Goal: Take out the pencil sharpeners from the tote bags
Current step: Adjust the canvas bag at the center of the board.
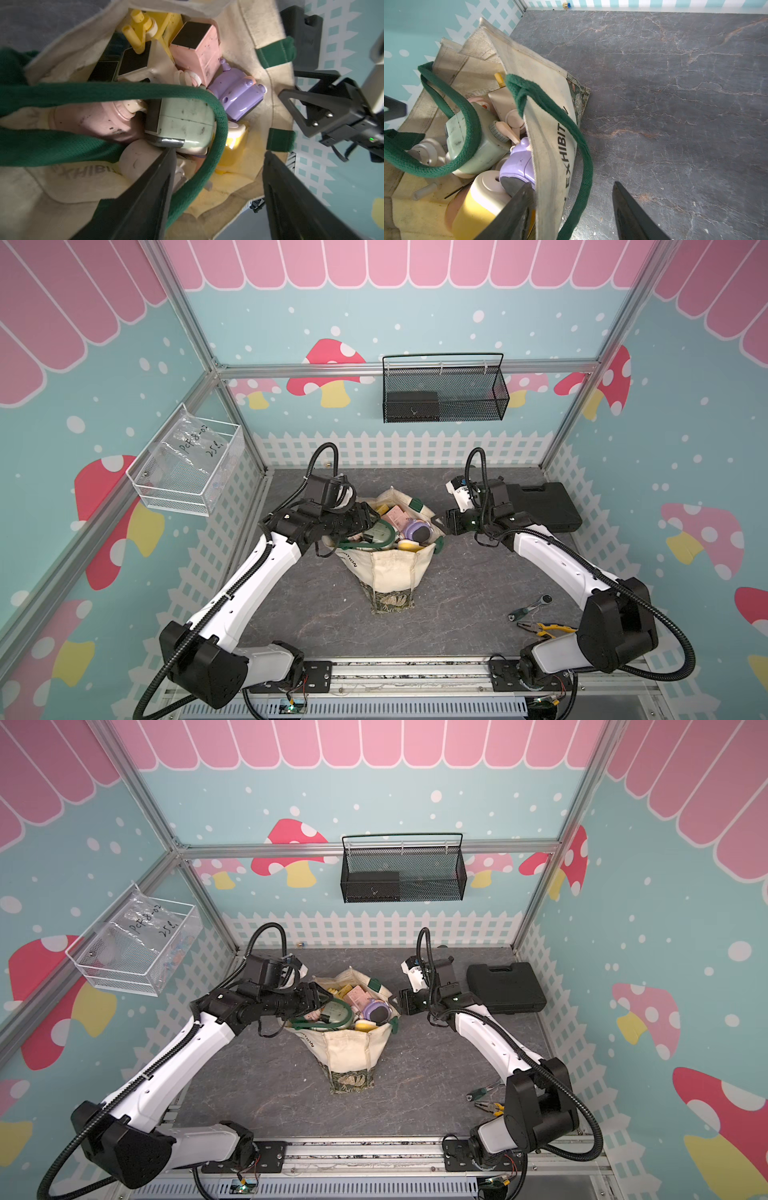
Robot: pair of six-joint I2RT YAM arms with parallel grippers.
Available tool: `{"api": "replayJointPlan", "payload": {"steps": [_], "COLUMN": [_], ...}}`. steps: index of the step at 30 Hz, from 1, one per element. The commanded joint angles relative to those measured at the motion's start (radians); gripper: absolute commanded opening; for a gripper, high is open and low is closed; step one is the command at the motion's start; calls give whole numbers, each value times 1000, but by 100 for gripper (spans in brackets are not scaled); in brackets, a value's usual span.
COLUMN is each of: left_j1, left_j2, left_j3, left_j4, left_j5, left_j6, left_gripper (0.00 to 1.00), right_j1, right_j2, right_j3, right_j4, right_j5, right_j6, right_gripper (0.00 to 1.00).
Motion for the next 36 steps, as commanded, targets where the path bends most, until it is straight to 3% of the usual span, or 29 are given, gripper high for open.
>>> {"api": "replayJointPlan", "payload": {"steps": [1, 9, 22, 30, 36], "left_j1": [-36, -84, -89, -92, -92], "left_j2": [20, 140, 262, 328, 331], "left_j3": [-9, -11, 19, 36, 56], "left_j4": [51, 126, 286, 488, 485], "left_j5": [-76, -136, -174, -38, -31], "left_j6": [-65, -118, -181, -220, -207], "left_gripper": [69, 71, 63, 49, 26], "right_j1": [4, 4, 4, 4, 4], "right_j2": [-29, -38, -43, -43, -52], "right_j3": [-16, -27, -34, -44, -52], "right_j4": [15, 30, 34, 34, 34], "right_j5": [-14, -15, -38, -34, -29], "right_j6": [3, 26, 39, 37, 33], "right_gripper": [63, 63, 63, 63, 63]}}
